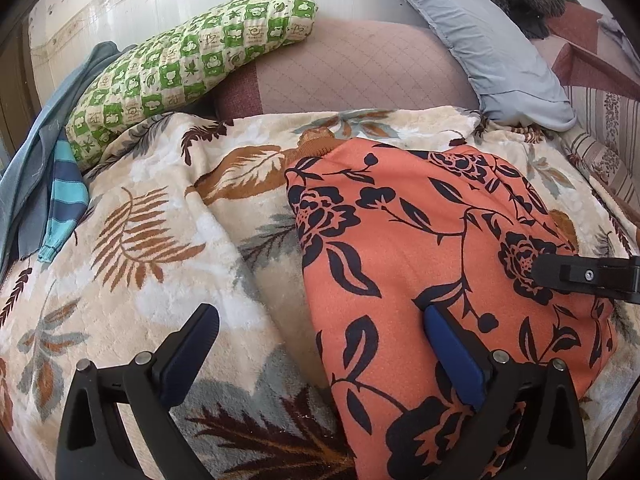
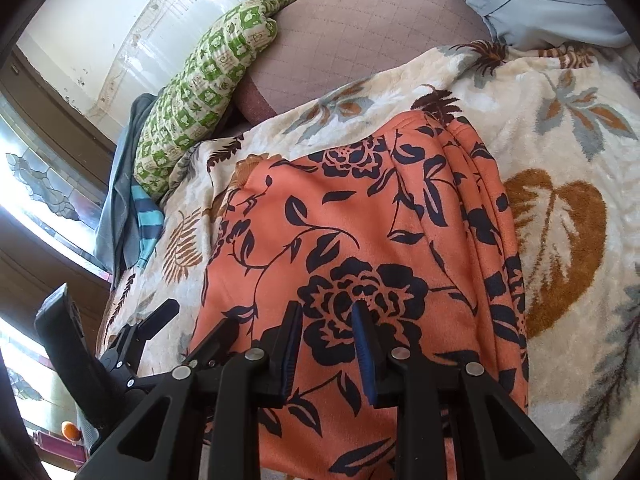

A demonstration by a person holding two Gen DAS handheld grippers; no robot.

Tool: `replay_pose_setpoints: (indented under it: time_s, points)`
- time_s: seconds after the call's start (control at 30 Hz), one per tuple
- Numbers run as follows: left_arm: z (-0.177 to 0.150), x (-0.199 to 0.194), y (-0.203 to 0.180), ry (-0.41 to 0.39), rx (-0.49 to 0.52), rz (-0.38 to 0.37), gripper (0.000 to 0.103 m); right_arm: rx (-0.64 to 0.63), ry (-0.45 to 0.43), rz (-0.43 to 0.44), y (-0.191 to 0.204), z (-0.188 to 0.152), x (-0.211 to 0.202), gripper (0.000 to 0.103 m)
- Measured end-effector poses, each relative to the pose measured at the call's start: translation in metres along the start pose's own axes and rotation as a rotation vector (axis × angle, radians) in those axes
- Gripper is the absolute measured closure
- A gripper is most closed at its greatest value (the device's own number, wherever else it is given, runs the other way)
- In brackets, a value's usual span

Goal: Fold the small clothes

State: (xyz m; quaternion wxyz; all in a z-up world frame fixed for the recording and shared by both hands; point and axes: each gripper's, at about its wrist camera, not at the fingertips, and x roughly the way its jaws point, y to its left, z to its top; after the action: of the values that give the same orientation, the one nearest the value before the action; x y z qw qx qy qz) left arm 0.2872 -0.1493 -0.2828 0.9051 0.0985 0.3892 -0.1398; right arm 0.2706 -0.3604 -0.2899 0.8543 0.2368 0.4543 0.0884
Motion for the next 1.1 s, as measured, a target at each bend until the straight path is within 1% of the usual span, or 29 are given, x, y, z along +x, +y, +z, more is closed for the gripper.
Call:
replay_pose_setpoints:
  time_s: [0.17,0.33,0.43,0.5,0.53,0.6,0.67,0.7,0.73,0.77,0.83,0.87,0.97,1.03,1.1]
  points:
    - [0.0,0.003,0.003,0.009,-0.023,-0.015,0.0,-0.046,0.018,-0.018,0.007,-0.01,-0.008,0.074]
    - [-0.002,0.007,0.001,0.015,-0.034,-0.02,0.0,-0.059,0.057,-0.029,0.002,-0.017,0.003,0.074]
    - [-0.003,0.008,-0.001,0.015,-0.025,-0.016,0.0,-0.08,0.064,-0.023,0.002,-0.016,0.006,0.074]
    - [-0.002,0.006,-0.001,0.01,-0.026,-0.017,0.0,-0.062,0.067,0.002,-0.002,-0.014,0.004,0.074]
    - [-0.001,0.003,0.0,-0.003,-0.028,-0.012,0.0,-0.051,0.064,0.015,-0.004,-0.013,0.002,0.074]
    - [0.002,-0.008,-0.002,-0.059,-0.026,0.014,0.0,-0.042,0.045,0.024,-0.006,-0.011,-0.006,0.074]
    - [0.005,-0.018,-0.003,-0.113,-0.006,0.032,0.0,-0.056,0.008,-0.012,-0.008,-0.009,-0.016,0.074]
    - [0.006,-0.021,-0.004,-0.126,0.002,0.041,0.0,-0.06,-0.007,-0.031,-0.009,-0.008,-0.02,0.074]
    - [0.006,-0.022,-0.004,-0.126,0.008,0.045,0.0,-0.056,-0.015,-0.044,-0.012,-0.007,-0.023,0.074]
    - [0.005,-0.019,-0.005,-0.11,0.016,0.044,0.0,-0.041,-0.016,-0.054,-0.017,-0.006,-0.023,0.074]
    - [0.0,-0.001,-0.011,-0.024,0.051,0.063,0.0,-0.006,0.007,-0.048,-0.029,-0.005,-0.018,0.074]
    - [-0.003,0.004,-0.011,-0.017,0.047,0.051,0.0,-0.001,0.019,-0.043,-0.032,-0.005,-0.014,0.074]
    - [0.0,-0.001,-0.008,-0.029,0.02,0.036,0.0,-0.035,0.017,-0.039,-0.028,-0.003,-0.015,0.074]
    - [-0.001,-0.003,-0.007,-0.039,0.01,0.021,0.0,-0.037,0.003,-0.015,-0.028,-0.001,-0.021,0.074]
    - [0.0,-0.002,-0.004,-0.024,-0.017,-0.015,0.0,-0.014,-0.025,-0.009,-0.033,0.001,-0.029,0.074]
